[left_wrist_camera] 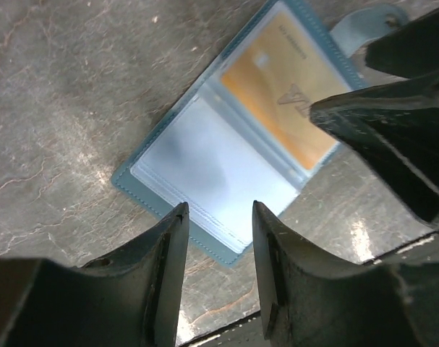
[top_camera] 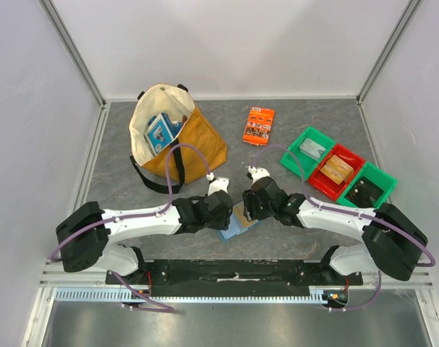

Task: Take the credit cards out of the card holder
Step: Remove the credit card from the card holder.

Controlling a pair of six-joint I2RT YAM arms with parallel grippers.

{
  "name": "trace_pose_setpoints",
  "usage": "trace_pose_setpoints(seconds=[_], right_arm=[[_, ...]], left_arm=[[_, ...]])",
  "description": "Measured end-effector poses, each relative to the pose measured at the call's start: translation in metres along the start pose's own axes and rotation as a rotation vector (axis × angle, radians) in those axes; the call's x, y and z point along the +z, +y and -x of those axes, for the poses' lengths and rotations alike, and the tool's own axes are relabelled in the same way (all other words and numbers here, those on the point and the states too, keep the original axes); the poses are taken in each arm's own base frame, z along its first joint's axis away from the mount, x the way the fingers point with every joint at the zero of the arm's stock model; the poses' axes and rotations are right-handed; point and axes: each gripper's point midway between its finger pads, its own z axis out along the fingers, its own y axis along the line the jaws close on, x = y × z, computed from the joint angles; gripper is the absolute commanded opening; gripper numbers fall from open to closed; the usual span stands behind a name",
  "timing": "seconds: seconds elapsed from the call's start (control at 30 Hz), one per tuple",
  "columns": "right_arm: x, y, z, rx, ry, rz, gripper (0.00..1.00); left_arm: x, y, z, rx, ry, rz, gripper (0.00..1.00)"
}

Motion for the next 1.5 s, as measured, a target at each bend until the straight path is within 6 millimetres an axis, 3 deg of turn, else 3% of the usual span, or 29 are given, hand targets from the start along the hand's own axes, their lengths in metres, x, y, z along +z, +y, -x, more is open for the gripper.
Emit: trace_pose_setpoints(seconds=[0.2, 0.37, 0.57, 0.93, 1.5], right_arm=[[0.003, -0.001, -0.005, -0.003, 0.019, -0.003, 0.59], [0.008, -0.001, -0.013, -0.007, 0.054, 0.0, 0.58], [0.01, -0.001, -0.015, -0.015, 0.063, 0.002, 0.49], [0.002, 0.005, -0.013, -0.022, 0.066, 0.037, 0.38], [-0.017, 0.028, 0.01, -0.017, 0.02, 0.135, 0.55]], left_arm=[[0.011, 0.015, -0.019, -0.026, 0.043, 0.066, 0.45], [0.018, 0.026, -0.033, -0.039, 0.087, 0.122, 0.37], [0.019, 0.025, -0.033, -0.061, 0.088, 0.131, 0.24], [0.02, 0.023, -0.033, -0.069, 0.088, 0.132, 0.2], [0.02, 0.023, -0.033, -0.069, 0.089, 0.132, 0.2]])
